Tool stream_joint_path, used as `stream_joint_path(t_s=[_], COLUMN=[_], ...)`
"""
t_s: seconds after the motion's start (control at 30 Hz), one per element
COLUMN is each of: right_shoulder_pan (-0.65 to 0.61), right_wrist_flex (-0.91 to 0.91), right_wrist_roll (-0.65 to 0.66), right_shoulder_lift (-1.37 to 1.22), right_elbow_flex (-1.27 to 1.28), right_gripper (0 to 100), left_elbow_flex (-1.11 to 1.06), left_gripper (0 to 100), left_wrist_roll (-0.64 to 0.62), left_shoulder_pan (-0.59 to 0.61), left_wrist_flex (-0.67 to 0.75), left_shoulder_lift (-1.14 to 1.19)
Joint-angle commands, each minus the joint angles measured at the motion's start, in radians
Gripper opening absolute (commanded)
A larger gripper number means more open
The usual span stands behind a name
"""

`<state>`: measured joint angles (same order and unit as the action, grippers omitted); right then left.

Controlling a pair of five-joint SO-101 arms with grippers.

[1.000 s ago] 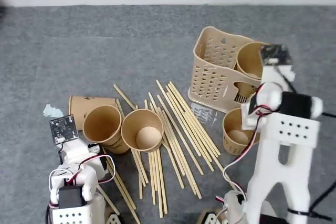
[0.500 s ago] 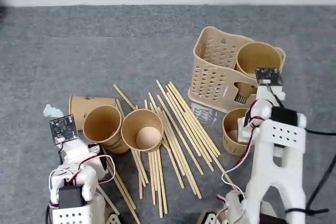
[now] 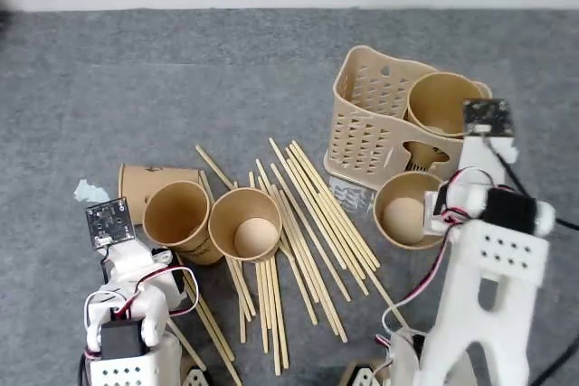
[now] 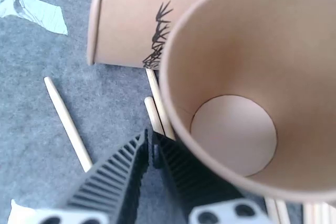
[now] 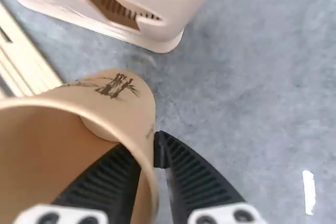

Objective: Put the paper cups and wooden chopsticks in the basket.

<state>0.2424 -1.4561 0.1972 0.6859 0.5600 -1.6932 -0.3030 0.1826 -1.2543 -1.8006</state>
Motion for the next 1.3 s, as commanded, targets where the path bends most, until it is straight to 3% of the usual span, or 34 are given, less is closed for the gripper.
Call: stream_joint_path(t_s=[0.0,0.23,0.47,0.73,1.0,1.27], right_shoulder_pan=[0.004,-0.030,-0.045,-0.042,-0.001,0.018], right_wrist_flex=[-0.127,-0.272,-0.211,-0.008,0.107,0.013], right_wrist_roll=[0.011,0.091,0.091,0.008,0.008,0.009], right_shoulder_lift=[0.088,0.147,0.127,-0.058,-0.251,-0.341], right_elbow_flex=[-0.176,-0.456,-0.700,-0.723,-0.723,-0.723], right_gripper=[0.8,0.8,0.8,0.8,0.8,3.1], left_elbow_flex=[0.010,0.010,0.010,0.010,0.010,0.010], left_gripper=[1,1,1,1,1,1], left_wrist_roll=[-0.011,-0.011,-0.011,-0.011,-0.011,-0.011], left_shoulder_pan=[0.005,0.005,0.005,0.005,0.005,0.005], left_wrist_flex=[-0.002,-0.002,-0.002,-0.002,-0.002,-0.002], left_shoulder_lift=[-0.012,-0.012,-0.012,-0.012,-0.012,-0.012])
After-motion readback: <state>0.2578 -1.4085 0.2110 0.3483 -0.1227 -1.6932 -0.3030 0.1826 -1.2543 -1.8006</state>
